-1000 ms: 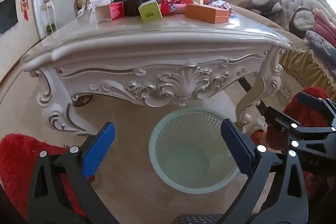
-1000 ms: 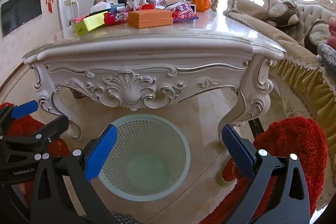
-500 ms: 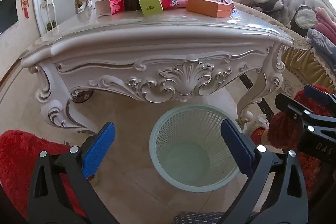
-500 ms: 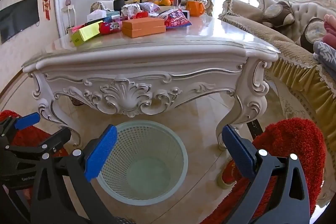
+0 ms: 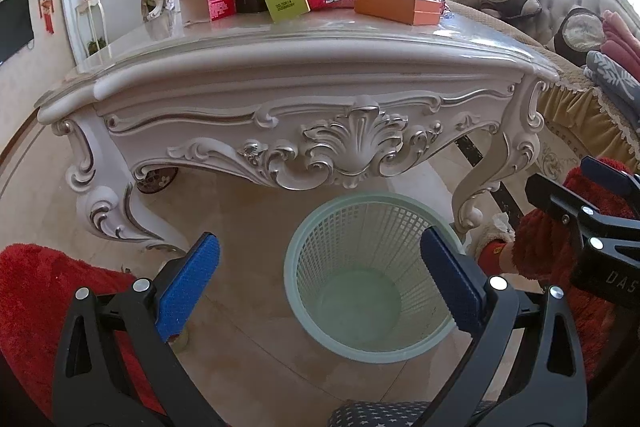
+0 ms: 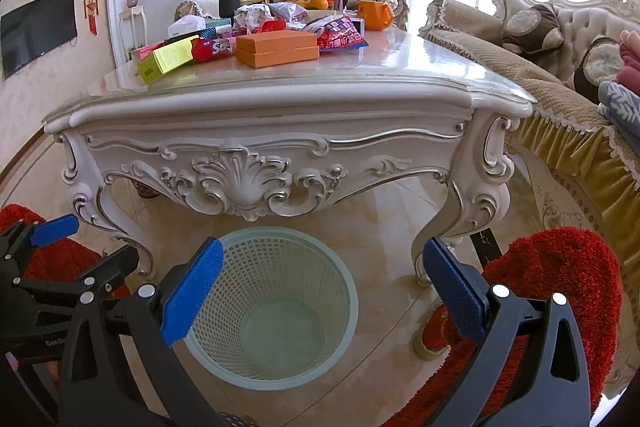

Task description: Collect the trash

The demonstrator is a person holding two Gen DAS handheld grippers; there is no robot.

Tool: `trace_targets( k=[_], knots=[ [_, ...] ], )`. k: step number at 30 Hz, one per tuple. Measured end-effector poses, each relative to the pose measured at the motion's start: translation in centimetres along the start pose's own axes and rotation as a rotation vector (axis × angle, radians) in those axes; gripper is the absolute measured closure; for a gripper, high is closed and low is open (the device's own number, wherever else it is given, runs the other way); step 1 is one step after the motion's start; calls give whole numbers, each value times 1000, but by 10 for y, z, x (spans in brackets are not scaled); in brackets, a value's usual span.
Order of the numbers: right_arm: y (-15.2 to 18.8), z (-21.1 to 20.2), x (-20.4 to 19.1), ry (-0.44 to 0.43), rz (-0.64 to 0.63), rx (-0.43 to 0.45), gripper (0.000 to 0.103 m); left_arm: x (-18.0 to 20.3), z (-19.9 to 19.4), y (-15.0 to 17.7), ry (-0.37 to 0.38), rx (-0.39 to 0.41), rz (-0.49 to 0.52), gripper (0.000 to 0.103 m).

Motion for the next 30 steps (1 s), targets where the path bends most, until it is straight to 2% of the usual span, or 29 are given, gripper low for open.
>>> trace_targets(
  k=[30],
  knots=[
    [3, 1, -3, -10, -18, -6, 7, 2, 1, 2, 5, -6, -4, 6]
  ],
)
Point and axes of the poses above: each gripper's, at about its wrist camera, not at the fingertips, and z roughly the way its jaws point, x to its right, y to its underside, the point moved 3 cm from there along z, roughly the way its jaws point, and after that the axes turned 2 degrees about -z, right-handed, at the moved point
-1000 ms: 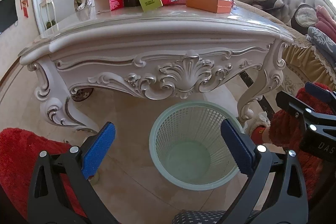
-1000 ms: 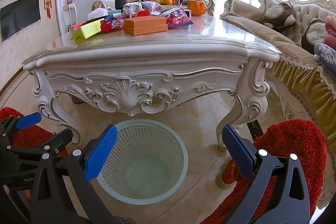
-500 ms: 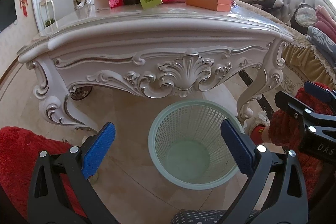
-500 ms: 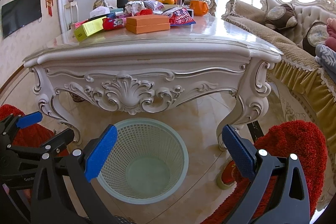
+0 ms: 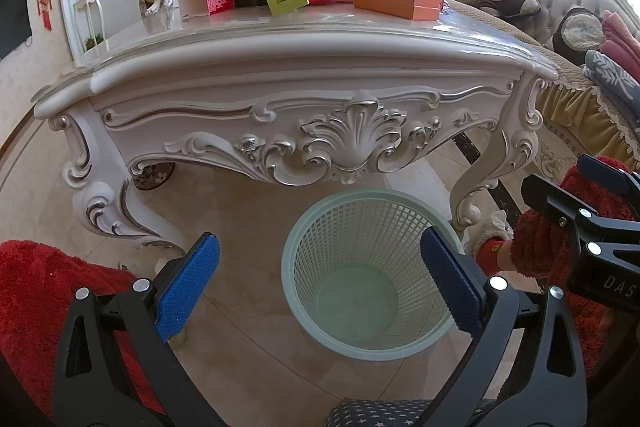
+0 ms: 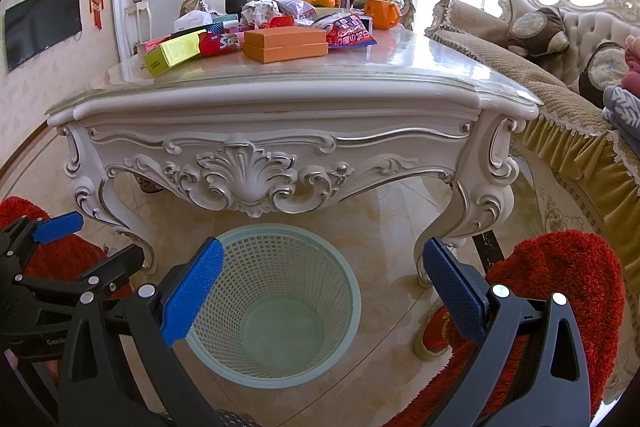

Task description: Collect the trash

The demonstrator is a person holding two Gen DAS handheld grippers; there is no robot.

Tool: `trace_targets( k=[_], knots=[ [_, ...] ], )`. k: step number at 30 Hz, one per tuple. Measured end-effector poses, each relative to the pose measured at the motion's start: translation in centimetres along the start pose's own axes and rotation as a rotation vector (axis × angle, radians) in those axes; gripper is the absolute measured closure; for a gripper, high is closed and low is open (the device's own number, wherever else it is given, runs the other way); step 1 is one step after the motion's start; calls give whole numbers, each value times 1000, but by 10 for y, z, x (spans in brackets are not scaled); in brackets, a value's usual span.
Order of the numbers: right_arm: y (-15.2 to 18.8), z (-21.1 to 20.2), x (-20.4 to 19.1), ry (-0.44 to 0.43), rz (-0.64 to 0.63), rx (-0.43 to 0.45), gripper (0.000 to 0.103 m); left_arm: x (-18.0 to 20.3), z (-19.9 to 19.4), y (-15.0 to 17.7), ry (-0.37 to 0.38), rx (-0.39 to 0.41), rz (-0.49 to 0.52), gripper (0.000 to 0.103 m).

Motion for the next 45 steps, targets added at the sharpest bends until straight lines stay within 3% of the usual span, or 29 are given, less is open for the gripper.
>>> trace_targets(
  k=[21, 32, 38, 41, 43, 45],
  knots=[
    [1, 2, -4, -11, -10, -9, 7, 2, 1, 3, 3, -5, 2, 6],
    [-4, 8, 10, -120, 69, -29, 7, -11, 9, 4, 47, -33, -38, 6],
    [-55, -15, 20, -145, 7, 191, 7, -44, -11, -50, 10, 94, -44, 6],
    [-84, 0, 28, -234, 19, 200, 7, -71, -6, -90, -5, 99, -66, 6],
    [-103, 19, 28, -256, 3, 127, 7, -90, 1, -121, -54, 117, -61, 6],
    [-118, 38, 28, -272, 23, 74, 7, -101, 6, -146, -37, 139, -56, 6]
  ],
)
Point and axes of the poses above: each gripper's, at about its wrist camera, not at the fingertips, and z roughly the way its jaws point, x to its right, y to its underside, the point moved 3 cm from there along z, roughly the way its jaws point, and after that the axes turned 2 degrees about -z, right-handed, at the moved point
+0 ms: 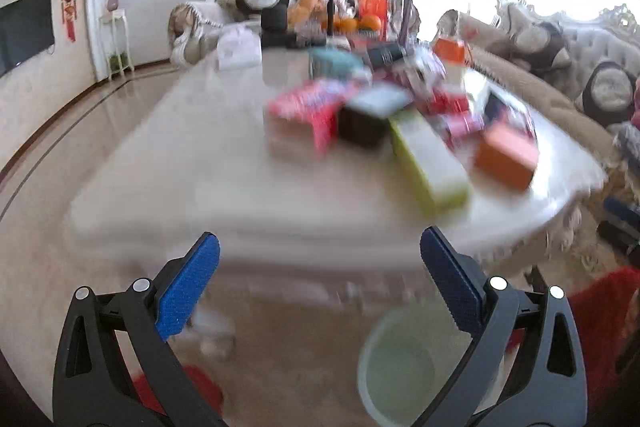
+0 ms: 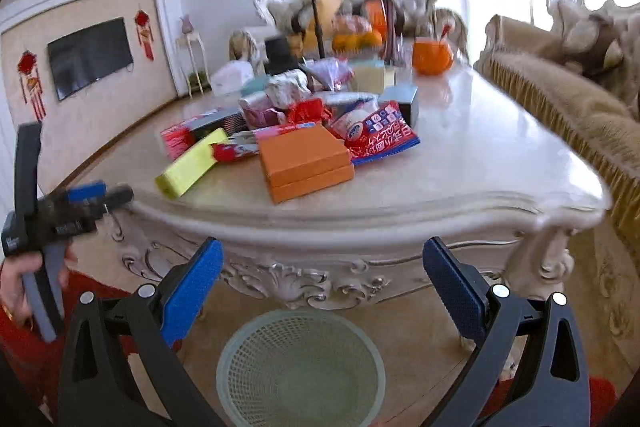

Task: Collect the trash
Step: 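Grasp the red toothpaste box with the left tool while the right tool grasps the orange box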

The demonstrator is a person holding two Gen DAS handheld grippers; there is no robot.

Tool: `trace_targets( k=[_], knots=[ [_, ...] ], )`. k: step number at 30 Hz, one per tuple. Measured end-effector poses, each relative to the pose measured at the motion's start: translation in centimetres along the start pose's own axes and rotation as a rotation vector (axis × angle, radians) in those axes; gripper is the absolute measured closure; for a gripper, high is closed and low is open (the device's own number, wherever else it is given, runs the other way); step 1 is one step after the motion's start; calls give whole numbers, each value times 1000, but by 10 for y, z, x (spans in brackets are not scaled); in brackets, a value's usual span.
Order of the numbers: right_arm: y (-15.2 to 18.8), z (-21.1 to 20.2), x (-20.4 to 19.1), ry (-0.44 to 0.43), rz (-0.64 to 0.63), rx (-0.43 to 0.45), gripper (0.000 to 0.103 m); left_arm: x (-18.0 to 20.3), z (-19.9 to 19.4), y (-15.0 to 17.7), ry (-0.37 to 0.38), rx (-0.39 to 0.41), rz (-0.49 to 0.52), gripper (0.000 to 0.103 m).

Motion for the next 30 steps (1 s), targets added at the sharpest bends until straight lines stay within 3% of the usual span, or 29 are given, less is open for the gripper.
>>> trace_targets(
  k=[4, 10, 18, 23, 27, 29, 30],
  knots=[
    [-24, 35, -4, -122, -2, -53, 7, -6, 27, -40, 61, -5, 60, 6],
    [-43, 72, -12, -198, -103, -120, 7, -7, 80, -64, 86, -101, 131, 6],
    [-40, 80, -8, -204, -191, -147, 7, -14, 130, -76, 85, -199, 144, 6],
    [-45, 92, -13, -223, -251, -145, 7, -14, 138, -82, 116, -283, 203, 6],
    [-46, 99, -19, -194, -294, -149, 9, -13, 145, -87, 116, -297, 210, 6],
    [-45, 97, -22, -159, -314, -132, 28, -12, 144, -88, 114, -273, 206, 17],
    [-45, 95, -22, -170, -307, -129, 28, -13, 140, -89, 109, -246, 204, 46]
  ],
)
Point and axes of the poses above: each gripper's, at about its wrist camera, not at the fingertips, and z roughly the way its jaws point, x to its right, y to its underside, the point moved 3 cm from there along z, roughly the way its jaws point, and after that the axes turned 2 degrees about -z, right-handed, at the moved point
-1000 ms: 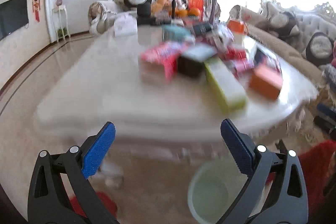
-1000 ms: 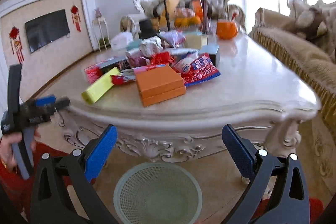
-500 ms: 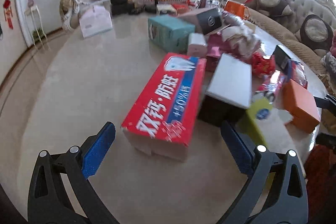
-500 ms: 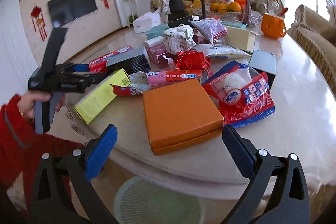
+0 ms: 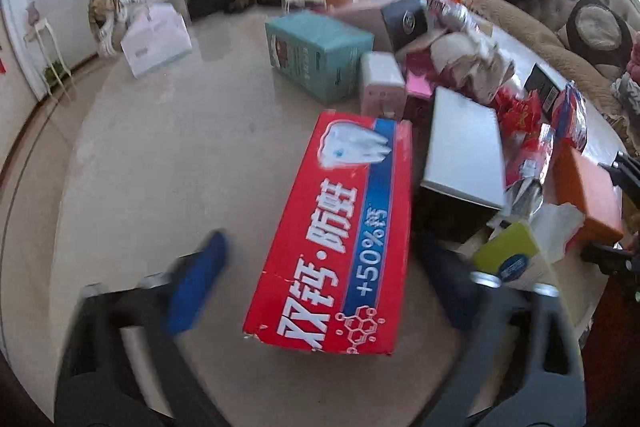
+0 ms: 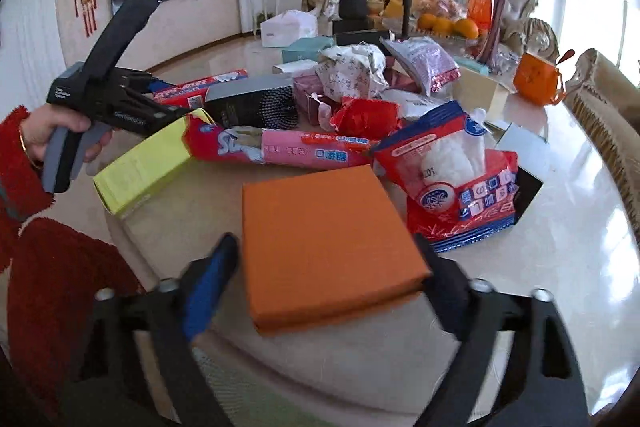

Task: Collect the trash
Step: 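Grasp the red toothpaste box with the left tool while the right tool grasps the orange box, then carry both boxes over the wastebasket and open both tools to drop them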

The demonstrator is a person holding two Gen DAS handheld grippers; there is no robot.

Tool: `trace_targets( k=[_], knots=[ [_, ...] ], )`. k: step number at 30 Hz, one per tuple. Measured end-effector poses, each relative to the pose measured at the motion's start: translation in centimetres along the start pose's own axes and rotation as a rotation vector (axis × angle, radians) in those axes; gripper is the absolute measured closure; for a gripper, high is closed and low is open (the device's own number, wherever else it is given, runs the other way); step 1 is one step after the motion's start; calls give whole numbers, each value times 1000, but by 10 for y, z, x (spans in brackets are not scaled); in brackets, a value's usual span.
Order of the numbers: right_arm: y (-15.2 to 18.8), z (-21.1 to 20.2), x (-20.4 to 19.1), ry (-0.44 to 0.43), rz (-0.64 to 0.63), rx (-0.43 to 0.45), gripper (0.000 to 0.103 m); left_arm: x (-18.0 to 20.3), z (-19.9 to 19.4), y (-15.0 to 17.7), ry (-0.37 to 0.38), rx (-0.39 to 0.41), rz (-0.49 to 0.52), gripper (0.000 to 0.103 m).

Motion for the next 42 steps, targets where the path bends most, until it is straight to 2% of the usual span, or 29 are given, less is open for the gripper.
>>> trace_targets(
  k=[1, 5, 12, 14, 18, 21, 24, 26, 29, 31, 34, 36, 37, 38, 39, 42],
  knots=[
    [0, -1, 1, -3, 11, -2, 29, -2, -1, 0, -26, -1, -6, 52],
    [2, -9, -4, 4, 27, 8, 29, -10, -7, 6, -77, 13, -40, 52],
    [-14, -26, 5, -49, 163, 73, 29, -30, -30, 14, -63, 97, -197, 52],
    [-16, -38, 5, -97, 200, 98, 29, -35, -49, 15, -35, 148, -258, 52],
    [-2, -82, -9, -148, 214, 154, 29, -18, -101, 32, -5, 250, -253, 52],
    [27, -109, -22, -172, 224, 155, 29, 25, -144, 72, 41, 282, -172, 52],
    [71, -114, -36, -175, 268, 87, 29, 78, -157, 130, 124, 216, -112, 52],
    [103, -100, -40, -159, 312, 9, 29, 110, -142, 171, 203, 116, -106, 52],
    [149, -62, -35, -133, 429, -133, 29, 151, -91, 218, 252, -66, -98, 52],
    [172, -35, -33, -123, 479, -216, 29, 172, -52, 237, 263, -155, -96, 52],
    [188, -10, -37, -85, 463, -302, 29, 187, -1, 250, 233, -252, -117, 52],
    [191, 0, -41, -52, 434, -331, 29, 190, 18, 254, 205, -285, -122, 49],
    [193, 4, -42, -42, 423, -332, 28, 190, 27, 252, 191, -293, -118, 45],
    [192, 7, -44, -30, 414, -332, 28, 190, 31, 251, 171, -291, -114, 37],
    [192, 12, -44, -3, 407, -331, 27, 191, 32, 252, 146, -276, -116, 23],
    [196, 18, -39, 33, 414, -342, 25, 187, 37, 252, 96, -230, -105, 22]
  ],
)
Point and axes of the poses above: each gripper's, at about its wrist camera, not at the fingertips, and z roughly the way its jaws point, x to its right, y to its underside, the point moved 3 cm from there along z, roughly the way its jaws point, and after that the axes turned 2 degrees about -z, right-handed, at the moved point
